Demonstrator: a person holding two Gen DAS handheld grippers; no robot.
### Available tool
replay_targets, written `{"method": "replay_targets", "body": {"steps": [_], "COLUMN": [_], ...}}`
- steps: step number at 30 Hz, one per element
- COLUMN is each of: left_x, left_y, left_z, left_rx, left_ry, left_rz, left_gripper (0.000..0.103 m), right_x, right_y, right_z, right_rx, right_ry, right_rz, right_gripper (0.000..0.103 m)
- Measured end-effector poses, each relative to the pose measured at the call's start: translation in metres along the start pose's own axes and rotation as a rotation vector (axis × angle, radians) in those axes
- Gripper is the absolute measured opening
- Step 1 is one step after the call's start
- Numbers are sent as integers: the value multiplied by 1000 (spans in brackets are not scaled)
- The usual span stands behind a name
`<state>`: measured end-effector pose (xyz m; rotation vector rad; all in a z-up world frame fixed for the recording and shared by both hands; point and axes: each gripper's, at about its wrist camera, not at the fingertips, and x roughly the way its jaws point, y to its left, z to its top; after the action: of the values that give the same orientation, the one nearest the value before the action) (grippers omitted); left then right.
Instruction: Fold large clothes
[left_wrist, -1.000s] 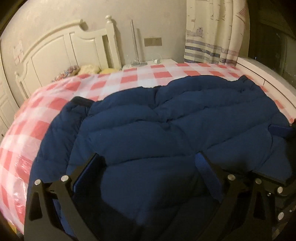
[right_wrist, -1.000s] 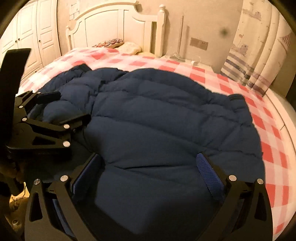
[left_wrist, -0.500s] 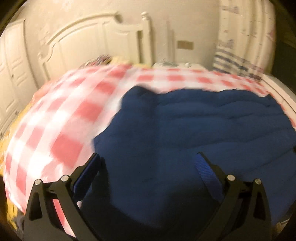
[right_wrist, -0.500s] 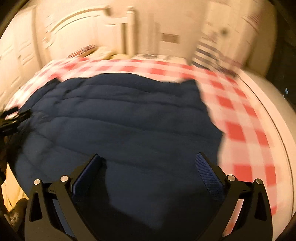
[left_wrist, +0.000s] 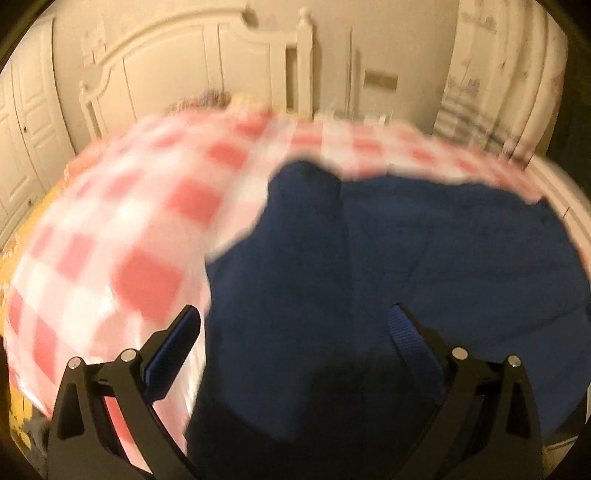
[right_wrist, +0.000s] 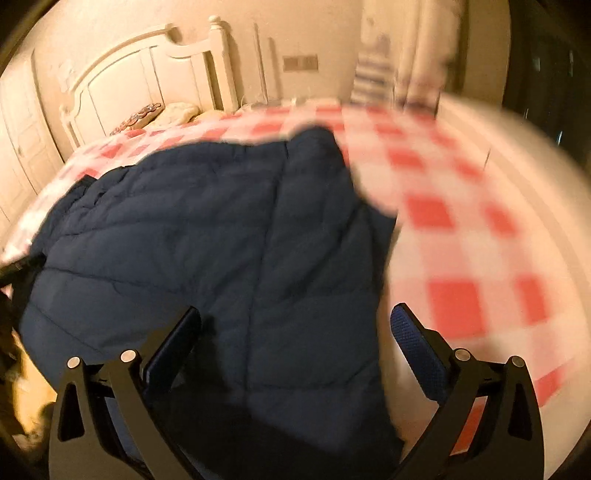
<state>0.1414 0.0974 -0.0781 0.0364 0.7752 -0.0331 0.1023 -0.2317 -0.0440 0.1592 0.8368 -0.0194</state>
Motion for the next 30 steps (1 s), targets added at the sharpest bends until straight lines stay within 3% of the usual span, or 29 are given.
{"method": "replay_targets", "body": {"steps": [4,8,12,15,16,18,21,24,27,29,30], "left_x": [-4,39,81,122,136,139,142,128,118,134,144], "left_y": [-35,-84,-93,-80,-68,-48,-42,-39,-20,-3,2], "left_z": [44,87,107,102,99,100,101,106,109,106,103], "left_rx": [89,222,223,200,141,37,8,27,9,-49,-76], "left_ry": [-75,-42,5,74,118,127,146,90,48,113,156], "left_rz": [27,97,152,208,144,68,40,70,110,101,66], "left_gripper": [101,101,101,101,101,101,101,101,101,101,101], "right_x": [9,55,106,147,164,164,163,149,136,145,157], "right_y": [41,80,102,114,115,109,106,93,54,24,5], "right_z": [50,109,147,143,136,132,132,141,147,142,134], "right_rx": [-110,-106,-53,-86,-94,-56,-54,-65,-21,35,85], "right_ry": [-36,3,67,148,176,159,162,159,106,129,161], "right_rz": [26,64,76,21,14,39,51,37,-49,-62,-10], "right_gripper": [98,97,90,89,91,91,91,90,92,93,92]}}
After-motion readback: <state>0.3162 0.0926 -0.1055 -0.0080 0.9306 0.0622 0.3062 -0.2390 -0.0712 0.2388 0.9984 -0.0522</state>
